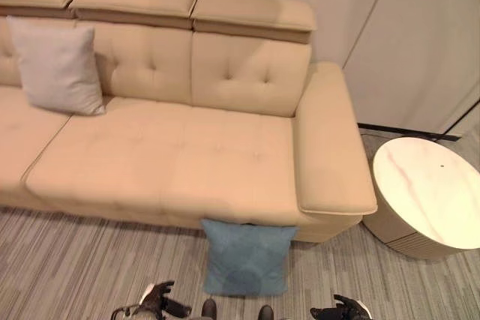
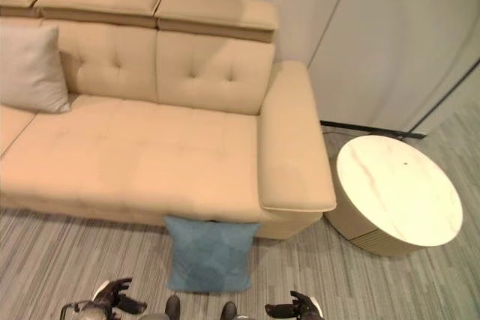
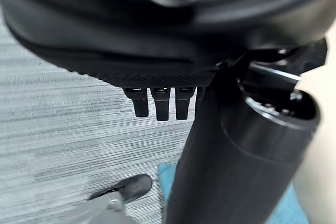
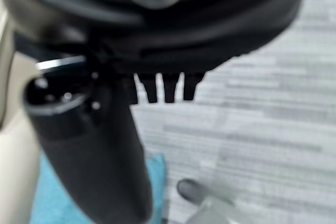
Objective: Pick up all the scattered cushions and arrange them neatly on the sofa.
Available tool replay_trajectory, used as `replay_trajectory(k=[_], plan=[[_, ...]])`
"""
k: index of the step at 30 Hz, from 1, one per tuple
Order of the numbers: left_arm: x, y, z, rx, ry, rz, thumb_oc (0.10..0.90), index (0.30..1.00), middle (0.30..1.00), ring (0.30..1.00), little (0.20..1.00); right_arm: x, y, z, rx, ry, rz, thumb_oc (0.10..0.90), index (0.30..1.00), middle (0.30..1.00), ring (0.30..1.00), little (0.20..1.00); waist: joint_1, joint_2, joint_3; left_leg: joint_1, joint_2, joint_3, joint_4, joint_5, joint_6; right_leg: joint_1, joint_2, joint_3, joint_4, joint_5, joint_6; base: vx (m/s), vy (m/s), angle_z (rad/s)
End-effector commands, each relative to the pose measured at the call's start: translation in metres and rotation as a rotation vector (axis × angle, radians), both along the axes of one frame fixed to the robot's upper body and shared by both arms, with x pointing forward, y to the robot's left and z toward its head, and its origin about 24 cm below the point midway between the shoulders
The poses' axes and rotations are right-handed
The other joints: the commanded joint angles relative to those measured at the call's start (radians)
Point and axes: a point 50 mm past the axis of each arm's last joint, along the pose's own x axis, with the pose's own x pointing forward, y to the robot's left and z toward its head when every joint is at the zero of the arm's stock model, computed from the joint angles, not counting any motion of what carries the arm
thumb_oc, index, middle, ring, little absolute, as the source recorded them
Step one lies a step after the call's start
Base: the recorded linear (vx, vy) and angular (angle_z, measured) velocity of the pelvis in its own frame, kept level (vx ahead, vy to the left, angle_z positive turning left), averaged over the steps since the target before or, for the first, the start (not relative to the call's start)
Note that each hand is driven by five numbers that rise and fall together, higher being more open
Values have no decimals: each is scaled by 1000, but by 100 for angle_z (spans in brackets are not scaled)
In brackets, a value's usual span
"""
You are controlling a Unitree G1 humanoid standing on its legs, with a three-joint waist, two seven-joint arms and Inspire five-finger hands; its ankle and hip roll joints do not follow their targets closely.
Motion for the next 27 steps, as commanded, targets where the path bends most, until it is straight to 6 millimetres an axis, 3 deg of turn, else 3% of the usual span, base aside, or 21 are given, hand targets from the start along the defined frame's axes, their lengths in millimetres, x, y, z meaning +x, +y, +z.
replay_trajectory(k=[1,2,4,7,8,9,11,12,14,15,17,20,27], plan=[[60,6,35,-18,-305,145,800,900,900,900,900,53,-18,32,-86,-248,-72,800,900,900,900,900,-19,-28,105,-159,-43,27,98,-77,-15,-113,-66,-9,-25,52,46,-411,-89,42],[60,6,35,-18,-305,145,800,900,900,900,900,53,-18,32,-86,-248,-72,800,900,900,900,900,-19,-28,105,-159,-43,27,98,-77,-15,-113,-66,-9,-25,52,46,-71,-50,65],[103,1,70,-58,-523,195,800,900,900,900,900,100,-21,66,-119,-452,-114,800,900,900,900,900,-23,-7,141,-368,-23,25,229,-102,-19,-325,-80,-17,117,-1,25,-264,-67,55],[131,-7,94,-101,-644,215,800,900,900,900,900,135,-21,97,-134,-605,-144,800,900,900,900,900,-34,9,147,-548,-16,23,330,-108,-13,-509,-99,-12,245,-31,7,-176,-1,6],[132,-7,95,-101,-645,216,800,900,900,900,900,136,-21,97,-134,-606,-145,800,900,900,900,900,-35,9,142,-558,-16,23,336,-110,-13,-519,-100,-12,251,-33,7,-109,-10,3],[149,-10,113,-115,-723,230,800,900,900,900,900,156,-19,118,-137,-700,-165,800,900,900,900,900,-44,18,142,-660,-11,23,389,-115,-9,-629,-109,2,328,-53,-4,-85,6,4],[164,-11,132,-130,-790,231,800,900,900,900,900,173,-19,139,-143,-782,-176,800,900,900,900,900,-53,28,126,-777,-7,20,457,-126,-6,-744,-121,22,409,-79,-17,-59,34,12],[179,-13,152,-132,-859,223,800,900,900,900,900,190,-20,162,-149,-866,-193,800,900,900,900,900,-57,37,120,-870,-7,18,515,-138,-2,-845,-129,40,484,-96,-24,1,65,15],[188,-14,167,-140,-909,212,800,900,900,900,900,201,-19,179,-144,-925,-194,800,900,900,900,900,-62,41,120,-945,-10,21,566,-146,2,-914,-133,52,539,-107,-30,38,53,-1],[203,-17,192,-130,-984,180,800,900,900,900,900,219,-16,209,-133,-1025,-191,800,900,900,900,900,-70,48,114,-1042,-16,27,624,-165,12,-1015,-141,79,597,-124,-35,85,47,-3],[214,-20,213,-123,-1042,150,800,900,900,900,900,233,-6,232,-98,-1100,-177,800,900,900,900,900,-73,54,111,-1113,-25,33,667,-176,19,-1090,-146,100,640,-134,-38,71,55,2],[223,-29,231,-140,-1093,123,800,900,900,900,900,244,11,251,-39,-1170,-146,800,900,900,900,900,-76,55,107,-1165,-29,36,698,-183,24,-1141,-152,115,666,-139,-38,31,16,-7],[242,-71,268,-216,-1180,27,800,900,900,900,900,266,76,287,202,-1280,-14,800,900,900,900,900,-73,55,102,-1218,-36,43,708,-180,28,-1197,-153,125,674,-131,-29,10,7,2]])
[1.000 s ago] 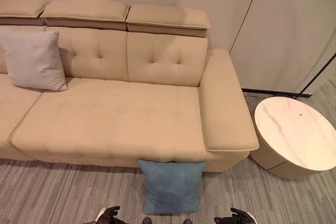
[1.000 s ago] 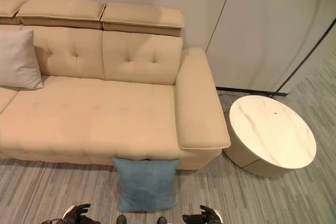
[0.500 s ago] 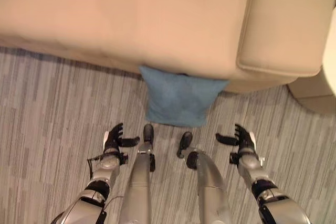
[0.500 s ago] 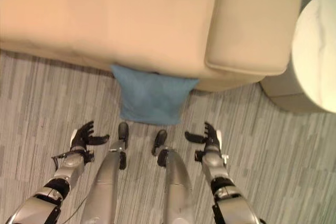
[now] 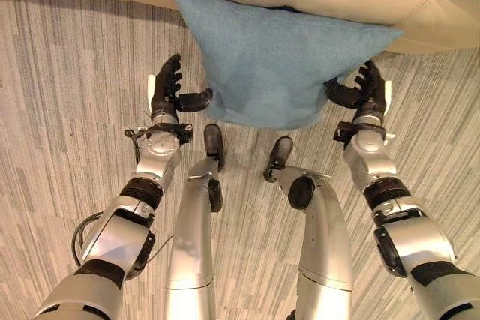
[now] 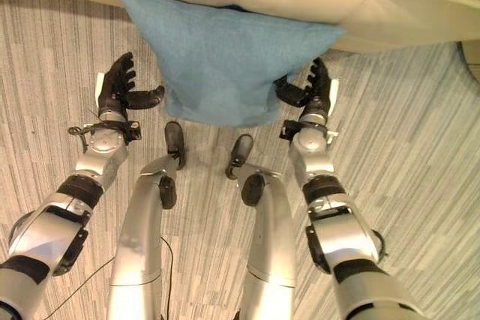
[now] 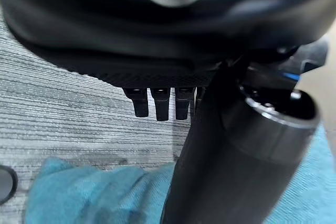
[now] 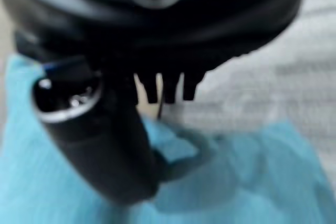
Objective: Pick up all the scattered cushions and arrange them neatly on the sofa.
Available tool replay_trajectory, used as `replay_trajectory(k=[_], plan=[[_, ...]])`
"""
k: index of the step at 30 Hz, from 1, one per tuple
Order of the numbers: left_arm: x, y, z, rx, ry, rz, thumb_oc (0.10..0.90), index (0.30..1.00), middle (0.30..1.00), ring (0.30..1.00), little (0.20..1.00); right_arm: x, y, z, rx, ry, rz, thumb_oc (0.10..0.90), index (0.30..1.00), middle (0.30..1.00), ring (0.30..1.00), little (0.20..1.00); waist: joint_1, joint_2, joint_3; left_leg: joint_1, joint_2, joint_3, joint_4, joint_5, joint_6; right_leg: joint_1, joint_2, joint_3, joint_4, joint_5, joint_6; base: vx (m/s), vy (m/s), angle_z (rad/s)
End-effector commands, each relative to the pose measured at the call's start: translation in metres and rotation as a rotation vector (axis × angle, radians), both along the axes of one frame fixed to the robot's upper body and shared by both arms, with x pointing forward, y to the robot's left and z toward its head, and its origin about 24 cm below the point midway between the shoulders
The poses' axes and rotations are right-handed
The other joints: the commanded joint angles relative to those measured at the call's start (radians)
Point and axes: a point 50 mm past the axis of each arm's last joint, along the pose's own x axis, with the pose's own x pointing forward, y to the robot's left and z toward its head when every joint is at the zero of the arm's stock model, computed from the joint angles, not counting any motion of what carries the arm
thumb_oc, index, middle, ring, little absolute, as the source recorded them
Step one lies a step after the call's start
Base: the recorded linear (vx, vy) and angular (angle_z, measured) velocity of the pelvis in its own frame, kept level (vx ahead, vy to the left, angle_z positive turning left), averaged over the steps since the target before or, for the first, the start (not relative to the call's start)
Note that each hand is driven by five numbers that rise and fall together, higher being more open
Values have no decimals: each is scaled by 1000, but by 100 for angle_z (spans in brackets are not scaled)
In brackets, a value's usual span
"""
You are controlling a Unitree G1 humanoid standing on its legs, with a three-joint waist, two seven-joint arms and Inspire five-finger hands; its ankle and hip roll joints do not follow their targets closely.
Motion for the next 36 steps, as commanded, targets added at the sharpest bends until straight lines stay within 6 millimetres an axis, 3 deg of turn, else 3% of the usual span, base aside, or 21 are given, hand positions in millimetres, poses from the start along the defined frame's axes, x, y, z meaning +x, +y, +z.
replay_trajectory(k=[1,2,3,4,5,8,13,17,20,21,22,23,25,26,27,28,29,32,33,36], plan=[[-9,-8,-20,-33,-3,-7,800,900,900,900,900,-7,33,-11,51,-62,144,800,900,900,900,900,-17,21,-177,21,-22,-12,-12,-94,0,57,27,85,-128,18,123,0,0,0],[-7,-17,-14,-31,-17,-32,800,900,900,900,900,-6,45,-8,49,-72,190,800,900,900,900,900,-18,20,-179,16,-24,-12,-13,-91,-1,53,27,85,-129,20,124,4,-14,3],[-5,-27,-6,-36,-44,-62,800,900,900,900,900,-5,58,-1,31,-90,242,587,580,580,580,580,-19,19,-180,12,-25,-15,-14,-88,-2,49,27,84,-129,23,126,6,0,5],[-5,-32,-3,-32,-52,-76,755,832,832,832,832,-5,64,0,24,-94,265,450,375,375,375,375,-20,19,-182,12,-25,-16,-15,-87,-2,47,26,83,-129,25,127,12,2,5],[-5,-41,3,-34,-73,-105,400,300,300,300,300,-6,71,3,9,-105,294,400,300,300,300,300,-22,18,-186,11,-26,-17,-17,-85,-3,47,27,82,-132,26,128,0,0,0],[-6,-59,13,-26,-113,-166,400,300,300,300,300,-8,87,10,-47,-136,368,400,300,300,300,300,-26,14,-196,16,-28,-21,-26,-81,-4,52,30,78,-143,35,133,0,0,0],[-9,-67,22,-43,-161,-204,400,300,300,300,300,-14,92,16,-65,-190,418,400,300,300,300,300,-35,10,-214,40,-28,-27,-59,-73,-6,81,40,68,-179,52,144,-7,-1,3],[-16,-63,22,-82,-195,-210,400,300,300,300,300,-25,83,9,-17,-232,421,400,300,300,300,300,-42,8,-227,130,-14,-39,-142,-58,-13,171,55,51,-251,77,164,-31,-16,0],[-26,-57,9,-98,-193,-223,400,300,300,300,300,-36,71,-6,26,-230,407,400,300,300,300,300,-45,11,-225,267,-1,-50,-250,-37,-26,297,60,36,-343,100,172,-27,-40,-4],[-26,-57,9,-98,-192,-223,400,300,300,300,300,-36,71,-7,26,-230,406,400,300,300,300,300,-45,11,-224,269,-1,-50,-251,-36,-26,299,60,36,-344,100,172,-65,-81,-3],[-45,-56,-14,-89,-181,-273,400,300,300,300,300,-55,59,-31,70,-213,401,400,300,300,300,300,-40,14,-230,452,2,-56,-381,-15,-42,460,64,18,-457,123,183,-57,-53,-5],[-45,-56,-15,-89,-179,-273,400,300,300,300,300,-56,59,-32,70,-211,401,400,300,300,300,300,-40,14,-228,459,2,-56,-386,-13,-42,467,64,17,-461,124,183,-56,-97,-7],[-68,-50,-45,-136,-128,-306,400,300,300,300,300,-78,50,-59,84,-163,409,400,300,300,300,300,-33,13,-240,668,1,-61,-514,13,-61,669,77,-8,-596,144,189,20,-92,-7],[-68,-50,-45,-136,-128,-306,400,300,300,300,300,-78,50,-59,84,-163,409,400,300,300,300,300,-33,13,-239,670,1,-61,-515,14,-61,671,77,-9,-597,145,189,80,-97,-5],[-79,-45,-59,-168,-99,-309,400,300,300,300,300,-89,45,-68,69,-141,414,400,300,300,300,300,-28,13,-250,758,2,-62,-562,26,-70,763,82,-23,-652,150,191,55,-51,-1],[-80,-45,-60,-169,-96,-310,400,300,300,300,300,-90,45,-70,69,-137,414,400,300,300,300,300,-28,13,-244,773,3,-63,-570,28,-71,778,84,-25,-660,152,191,30,-119,2],[-91,-38,-71,-188,-73,-314,400,300,300,300,300,-100,37,-76,33,-125,411,400,300,300,300,300,-25,11,-245,866,3,-62,-631,75,-81,885,95,-48,-742,187,184,20,-99,2],[-102,-31,-82,-195,-44,-309,400,300,300,300,300,-110,31,-85,1,-95,411,400,300,300,300,300,-22,8,-251,951,10,-57,-664,85,-92,990,108,-60,-797,187,184,91,-97,11],[-113,-21,-95,-195,-6,-296,400,300,300,300,300,-119,23,-91,-23,-72,412,400,300,300,300,300,-17,5,-263,1036,19,-54,-692,86,-99,1091,123,-69,-847,184,184,171,-89,22],[-128,-9,-109,-205,42,-275,400,300,300,300,300,-132,11,-98,-36,-43,402,400,300,300,300,300,-9,-5,-279,1139,31,-43,-702,84,-112,1235,140,-86,-911,177,181,166,-89,7]])
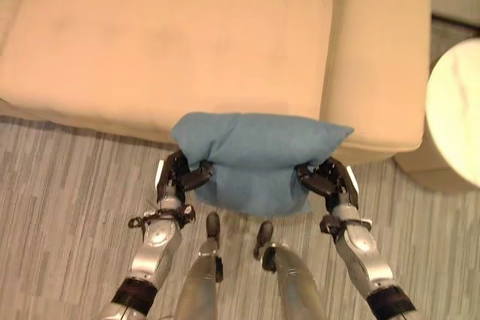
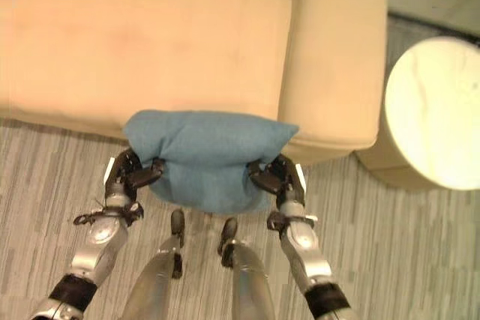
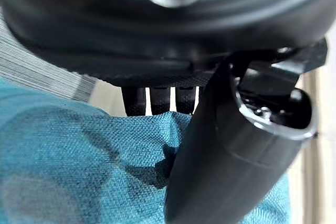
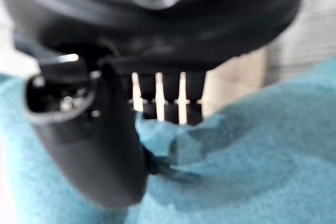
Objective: Pick up all the scattered cushions and arrange them neatly on the sofa.
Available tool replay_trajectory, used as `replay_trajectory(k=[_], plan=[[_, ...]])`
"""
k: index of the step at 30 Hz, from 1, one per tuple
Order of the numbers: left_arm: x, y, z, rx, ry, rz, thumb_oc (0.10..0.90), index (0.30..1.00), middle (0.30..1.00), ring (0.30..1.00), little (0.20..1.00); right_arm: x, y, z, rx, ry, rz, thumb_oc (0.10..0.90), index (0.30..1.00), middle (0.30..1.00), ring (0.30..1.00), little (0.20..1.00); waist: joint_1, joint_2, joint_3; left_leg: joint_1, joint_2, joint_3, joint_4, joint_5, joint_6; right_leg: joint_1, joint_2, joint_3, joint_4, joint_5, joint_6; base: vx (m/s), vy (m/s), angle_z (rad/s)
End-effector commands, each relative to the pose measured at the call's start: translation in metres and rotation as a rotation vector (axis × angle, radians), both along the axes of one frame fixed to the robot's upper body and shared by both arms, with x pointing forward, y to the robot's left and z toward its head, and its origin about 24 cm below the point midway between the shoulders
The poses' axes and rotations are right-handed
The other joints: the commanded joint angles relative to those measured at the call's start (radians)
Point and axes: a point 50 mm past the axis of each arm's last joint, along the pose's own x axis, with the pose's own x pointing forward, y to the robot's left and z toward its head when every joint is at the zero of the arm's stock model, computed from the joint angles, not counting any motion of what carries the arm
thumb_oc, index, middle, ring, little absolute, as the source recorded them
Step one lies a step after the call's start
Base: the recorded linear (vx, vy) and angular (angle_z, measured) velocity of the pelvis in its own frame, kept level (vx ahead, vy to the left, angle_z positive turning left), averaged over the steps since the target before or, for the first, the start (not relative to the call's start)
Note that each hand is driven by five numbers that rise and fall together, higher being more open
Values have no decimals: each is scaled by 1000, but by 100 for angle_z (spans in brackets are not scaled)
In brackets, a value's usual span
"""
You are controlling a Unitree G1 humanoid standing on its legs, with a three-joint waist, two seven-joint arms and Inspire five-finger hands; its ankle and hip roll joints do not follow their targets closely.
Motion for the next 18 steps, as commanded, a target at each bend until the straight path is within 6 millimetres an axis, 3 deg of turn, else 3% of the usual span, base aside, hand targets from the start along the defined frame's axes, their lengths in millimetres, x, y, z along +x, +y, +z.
replay_trajectory(k=[1,2,7,11,13,18], plan=[[6,-26,30,-59,-210,-145,400,300,300,300,300,3,14,39,14,-227,117,400,300,300,300,300,-10,-4,-157,61,17,14,75,-91,-67,228,20,2,-313,101,82,179,-56,25],[0,-22,23,-74,-184,-128,400,300,300,300,300,-3,5,37,-10,-221,83,400,300,300,300,300,-6,-9,-169,81,29,32,101,-72,-82,294,23,-19,-342,95,78,121,-33,41],[-10,-16,9,-64,-123,-108,400,300,300,300,300,-9,-4,33,-33,-198,54,400,300,300,300,300,3,-17,-208,132,40,82,20,-38,-82,381,30,-54,-386,96,85,147,11,31],[-12,-16,5,-52,-99,-93,400,300,300,300,300,-9,-8,36,-30,-208,2,400,300,300,300,300,16,-33,-210,62,54,181,35,15,-68,448,31,-69,-414,90,90,115,65,23],[-16,-12,2,-47,-85,-82,400,300,300,300,300,-10,-7,36,-36,-208,5,400,300,300,300,300,15,-30,-230,118,69,226,-14,-3,-49,468,34,-79,-420,92,102,167,110,-5],[-25,-9,-4,-38,-55,-72,400,300,300,300,300,-9,3,33,-50,-186,40,400,300,300,300,300,40,-46,-247,196,39,238,-30,-62,-11,501,-9,-54,-385,82,137,190,162,7]])
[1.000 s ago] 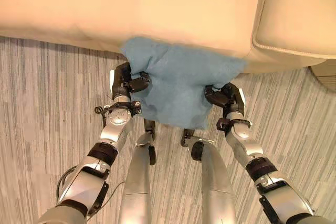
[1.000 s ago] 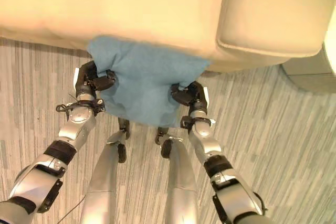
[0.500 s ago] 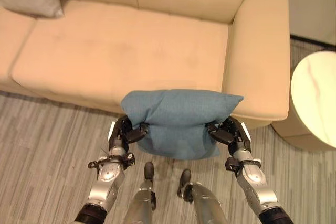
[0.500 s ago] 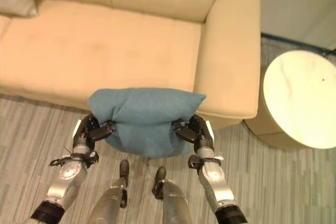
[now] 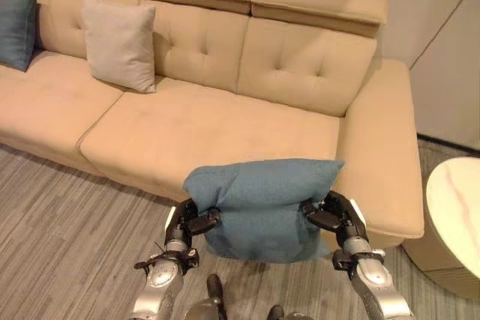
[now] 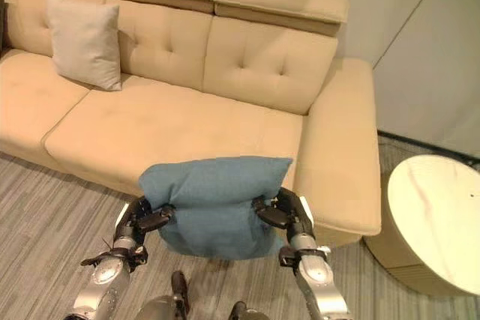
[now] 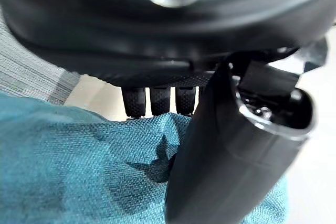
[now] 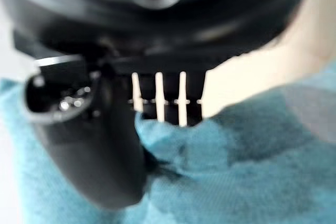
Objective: Pick up all the scattered cushions and arrange them neatly on the sofa.
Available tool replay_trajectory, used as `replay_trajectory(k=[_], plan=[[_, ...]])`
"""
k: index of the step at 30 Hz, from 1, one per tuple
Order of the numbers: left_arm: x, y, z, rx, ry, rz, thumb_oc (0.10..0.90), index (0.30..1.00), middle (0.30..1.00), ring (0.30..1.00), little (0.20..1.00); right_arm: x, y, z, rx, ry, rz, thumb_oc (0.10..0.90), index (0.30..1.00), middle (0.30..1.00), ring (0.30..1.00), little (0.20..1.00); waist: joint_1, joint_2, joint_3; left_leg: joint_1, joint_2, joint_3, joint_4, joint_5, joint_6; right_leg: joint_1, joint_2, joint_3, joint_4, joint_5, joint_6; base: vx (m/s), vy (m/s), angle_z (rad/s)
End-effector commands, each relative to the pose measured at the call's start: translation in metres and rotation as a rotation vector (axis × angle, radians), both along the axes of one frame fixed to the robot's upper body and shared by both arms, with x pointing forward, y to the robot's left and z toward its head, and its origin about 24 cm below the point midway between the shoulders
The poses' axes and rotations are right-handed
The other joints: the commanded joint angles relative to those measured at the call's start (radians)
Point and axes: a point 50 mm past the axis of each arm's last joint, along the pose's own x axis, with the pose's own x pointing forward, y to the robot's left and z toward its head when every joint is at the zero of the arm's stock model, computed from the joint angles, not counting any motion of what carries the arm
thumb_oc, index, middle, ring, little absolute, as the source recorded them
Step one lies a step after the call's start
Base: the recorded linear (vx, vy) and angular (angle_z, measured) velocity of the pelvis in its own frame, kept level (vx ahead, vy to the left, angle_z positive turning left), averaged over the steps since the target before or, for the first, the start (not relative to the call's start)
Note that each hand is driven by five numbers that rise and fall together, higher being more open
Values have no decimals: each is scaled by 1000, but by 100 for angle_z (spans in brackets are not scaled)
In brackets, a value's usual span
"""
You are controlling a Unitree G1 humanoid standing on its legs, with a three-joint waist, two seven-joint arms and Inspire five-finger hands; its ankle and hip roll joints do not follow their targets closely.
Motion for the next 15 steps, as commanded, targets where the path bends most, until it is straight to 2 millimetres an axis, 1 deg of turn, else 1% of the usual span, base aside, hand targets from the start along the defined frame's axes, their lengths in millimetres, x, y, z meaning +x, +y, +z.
replay_trajectory(k=[1,2,3,4,5,6,7,8,9,10,11,12,13,14,15], plan=[[25,-1,52,11,-298,-35,400,300,300,300,300,37,16,70,23,-377,61,400,300,300,300,300,18,-14,-69,42,16,-31,-27,-51,-82,115,20,53,-163,91,77,179,247,-2],[25,1,53,22,-301,-40,400,300,300,300,300,38,19,71,12,-379,76,400,300,300,300,300,19,-19,-58,70,-4,-28,-39,-69,-54,77,-23,73,-24,135,102,168,252,-16],[26,2,54,26,-303,-41,400,300,300,300,300,39,21,73,15,-385,81,400,300,300,300,300,14,-16,-48,78,-7,-38,-42,-74,-44,43,-36,92,52,151,107,125,228,-15],[28,2,56,31,-311,-40,400,300,300,300,300,40,24,73,22,-391,86,400,300,300,300,300,8,-8,-39,81,-4,-45,-44,-76,-37,-3,-37,111,110,168,110,102,154,1],[30,2,58,39,-319,-41,400,300,300,300,300,40,28,73,34,-392,91,400,300,300,300,300,-2,1,-25,101,-9,-60,-48,-90,-28,-62,-22,152,170,152,105,69,98,19],[30,2,58,39,-319,-41,400,300,300,300,300,40,28,73,33,-392,91,400,300,300,300,300,-1,3,-27,97,-6,-59,-48,-87,-29,-66,-19,152,167,156,103,111,83,21],[31,1,58,38,-324,-42,400,300,300,300,300,40,29,72,35,-390,92,400,300,300,300,300,-9,6,-21,112,-12,-68,-55,-93,-28,-92,3,175,165,133,92,115,23,30],[31,1,59,34,-329,-39,400,300,300,300,300,41,29,72,30,-390,92,400,300,300,300,300,-15,9,-18,124,-16,-78,-62,-98,-30,-113,23,190,129,117,83,116,23,17],[31,1,59,34,-329,-39,400,300,300,300,300,41,29,72,30,-391,92,400,300,300,300,300,-15,11,-20,120,-13,-78,-62,-96,-30,-114,27,190,123,122,82,174,-13,14],[31,0,59,34,-328,-44,400,300,300,300,300,42,28,72,25,-387,92,400,300,300,300,300,-23,6,-18,136,-29,-91,-67,-108,-29,-114,47,208,25,130,76,168,-32,1],[31,-2,59,33,-328,-49,400,300,300,300,300,41,26,72,24,-386,88,400,300,300,300,300,-32,1,-14,150,-42,-104,-67,-120,-29,-127,67,233,-28,141,74,168,-31,16],[31,-2,59,33,-328,-49,400,300,300,300,300,42,26,72,24,-386,88,400,300,300,300,300,-32,1,-15,147,-41,-104,-67,-118,-29,-127,69,233,-33,145,73,196,-37,42],[33,-4,59,29,-332,-50,400,300,300,300,300,41,24,70,15,-379,79,400,300,300,300,300,-49,-2,-13,163,-63,-137,-65,-136,-29,-169,98,284,-91,186,84,188,-48,70],[33,-4,59,27,-336,-54,400,300,300,300,300,41,23,69,12,-374,80,400,300,300,300,300,-52,-6,-12,168,-72,-151,-58,-143,-31,-168,98,289,-106,199,87,294,-114,81],[33,-6,58,31,-334,-71,400,300,300,300,300,40,21,68,2,-370,82,400,300,300,300,300,-56,-15,-18,175,-84,-166,-41,-169,-32,-131,94,287,-151,210,82,209,-143,75]])
